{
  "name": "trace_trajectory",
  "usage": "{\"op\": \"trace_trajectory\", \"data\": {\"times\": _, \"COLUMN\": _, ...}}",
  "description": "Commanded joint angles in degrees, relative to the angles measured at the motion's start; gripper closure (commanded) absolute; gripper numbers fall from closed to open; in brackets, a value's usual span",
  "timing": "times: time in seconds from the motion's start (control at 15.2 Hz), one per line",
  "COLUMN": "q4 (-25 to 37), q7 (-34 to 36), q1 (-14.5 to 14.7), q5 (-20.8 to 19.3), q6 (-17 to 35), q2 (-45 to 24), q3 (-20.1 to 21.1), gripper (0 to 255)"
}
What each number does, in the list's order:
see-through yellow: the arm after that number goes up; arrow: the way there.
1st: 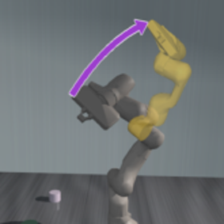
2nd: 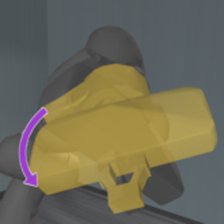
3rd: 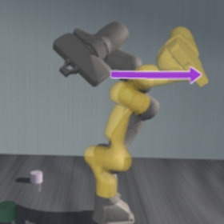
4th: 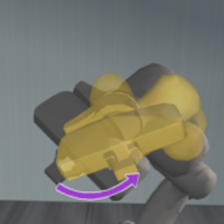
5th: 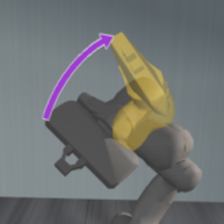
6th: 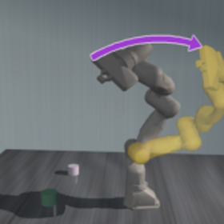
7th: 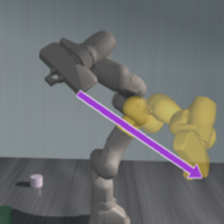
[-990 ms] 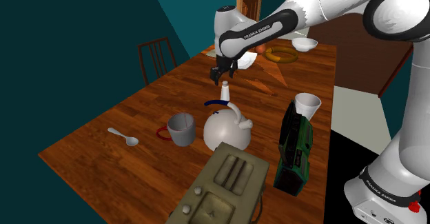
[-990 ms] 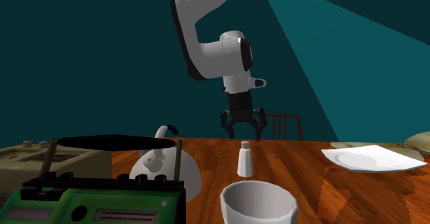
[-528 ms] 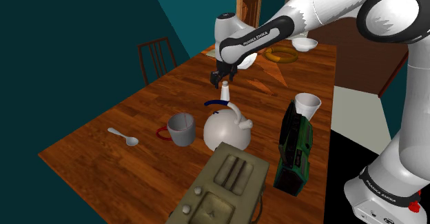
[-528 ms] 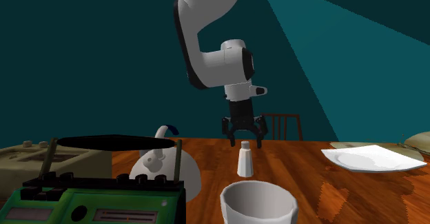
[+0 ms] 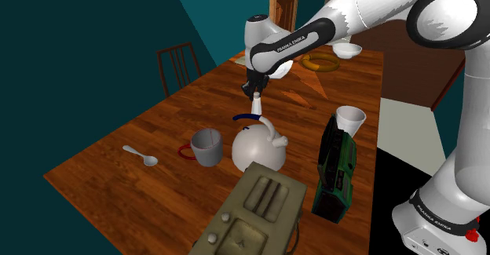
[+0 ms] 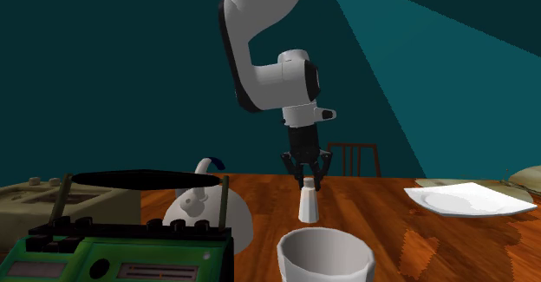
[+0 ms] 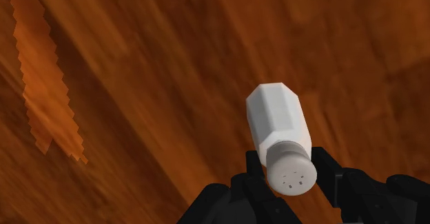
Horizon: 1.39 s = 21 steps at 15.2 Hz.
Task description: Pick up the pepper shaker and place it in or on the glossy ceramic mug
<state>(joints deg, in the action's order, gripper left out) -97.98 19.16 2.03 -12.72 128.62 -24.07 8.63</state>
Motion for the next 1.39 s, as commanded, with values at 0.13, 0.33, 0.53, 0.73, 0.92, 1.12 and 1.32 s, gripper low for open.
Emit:
{"op": "trace_trajectory", "data": {"times": 0.13, "q4": 0.0, "q7": 0.0, "q1": 0.0, "q5": 0.0, "q6": 0.0, "q2": 0.0, "q3": 0.0, "gripper": 255}}
{"op": "trace_trajectory", "data": {"times": 0.33, "q4": 0.0, "q7": 0.0, "q1": 0.0, "q5": 0.0, "q6": 0.0, "q2": 0.0, "q3": 0.0, "gripper": 255}}
{"op": "trace_trajectory", "data": {"times": 0.53, "q4": 1.0, "q7": -0.4, "q1": -0.1, "q5": 0.4, "q6": -1.9, "q2": 0.9, "q3": 0.2, "gripper": 255}}
{"op": "trace_trajectory", "data": {"times": 0.73, "q4": 2.0, "q7": -0.8, "q1": -0.1, "q5": 0.7, "q6": -3.8, "q2": 1.8, "q3": 0.3, "gripper": 255}}
{"op": "trace_trajectory", "data": {"times": 0.92, "q4": 3.3, "q7": -1.2, "q1": -0.2, "q5": 1.1, "q6": -5.7, "q2": 2.6, "q3": 0.4, "gripper": 255}}
{"op": "trace_trajectory", "data": {"times": 1.12, "q4": 4.6, "q7": -1.6, "q1": -0.2, "q5": 1.4, "q6": -7.7, "q2": 3.3, "q3": 0.6, "gripper": 255}}
{"op": "trace_trajectory", "data": {"times": 1.32, "q4": 6.1, "q7": -1.9, "q1": -0.2, "q5": 1.6, "q6": -9.8, "q2": 3.8, "q3": 0.7, "gripper": 255}}
